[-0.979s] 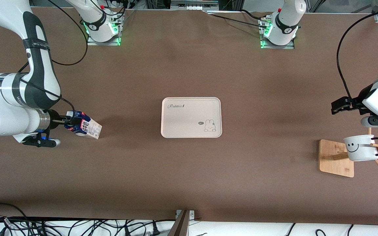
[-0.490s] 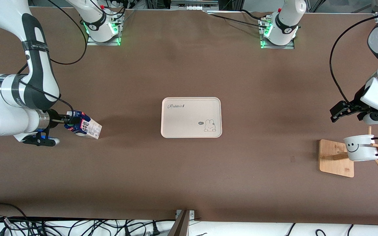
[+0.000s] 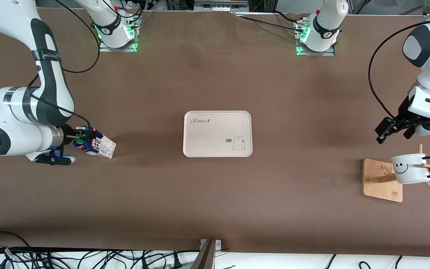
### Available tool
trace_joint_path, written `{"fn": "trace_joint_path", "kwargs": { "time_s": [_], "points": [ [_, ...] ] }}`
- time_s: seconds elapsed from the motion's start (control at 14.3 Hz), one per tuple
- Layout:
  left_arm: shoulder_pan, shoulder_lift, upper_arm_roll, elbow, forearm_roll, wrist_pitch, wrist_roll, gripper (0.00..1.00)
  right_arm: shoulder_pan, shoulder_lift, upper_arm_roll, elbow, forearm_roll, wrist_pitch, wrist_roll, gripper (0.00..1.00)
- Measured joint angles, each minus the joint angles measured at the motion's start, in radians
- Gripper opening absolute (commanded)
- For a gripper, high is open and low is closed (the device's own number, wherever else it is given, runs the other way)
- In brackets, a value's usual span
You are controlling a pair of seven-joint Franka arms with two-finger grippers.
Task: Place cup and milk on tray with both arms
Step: 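Grasp the milk carton with the right gripper while the left gripper reaches the mug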
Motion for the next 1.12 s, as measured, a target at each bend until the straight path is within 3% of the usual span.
{"fn": "trace_joint_path", "kwargs": {
  "time_s": [0.14, 0.28, 0.56, 0.77, 0.84, 0.91, 1.05, 1.12],
  "points": [
    [0.014, -0.022, 0.0, -0.075, 0.0, 0.097, -0.009, 1.0, -0.001, 0.003, 0.0, 0.0, 0.0, 0.001, -0.011, 0.66],
    [0.037, -0.031, 0.0, -0.121, 0.0, 0.17, -0.011, 1.0, -0.001, 0.004, 0.0, 0.0, 0.0, 0.001, -0.018, 0.49],
    [0.053, 0.023, -0.002, -0.154, -0.088, 0.394, -0.019, 1.0, 0.001, 0.004, 0.0, 0.002, 0.0, 0.002, -0.02, 0.42],
    [0.05, 0.08, -0.01, -0.153, -0.188, 0.462, -0.019, 1.0, 0.001, 0.004, 0.0, 0.002, 0.0, 0.002, -0.02, 0.42],
    [0.05, 0.087, -0.01, -0.15, -0.197, 0.465, -0.019, 0.9, 0.001, 0.004, 0.0, 0.002, 0.0, 0.002, -0.021, 0.42],
    [0.05, 0.089, -0.01, -0.147, -0.202, 0.465, -0.019, 0.69, 0.001, 0.004, 0.0, 0.002, 0.0, 0.002, -0.021, 0.42],
    [0.05, 0.089, -0.01, -0.134, -0.204, 0.462, -0.019, 0.39, 0.005, 0.003, 0.001, 0.003, 0.0, 0.002, -0.021, 0.42],
    [0.05, 0.089, -0.01, -0.127, -0.204, 0.458, -0.017, 0.38, 0.008, 0.002, 0.004, 0.005, 0.0, -0.001, -0.021, 0.42]
  ]
}}
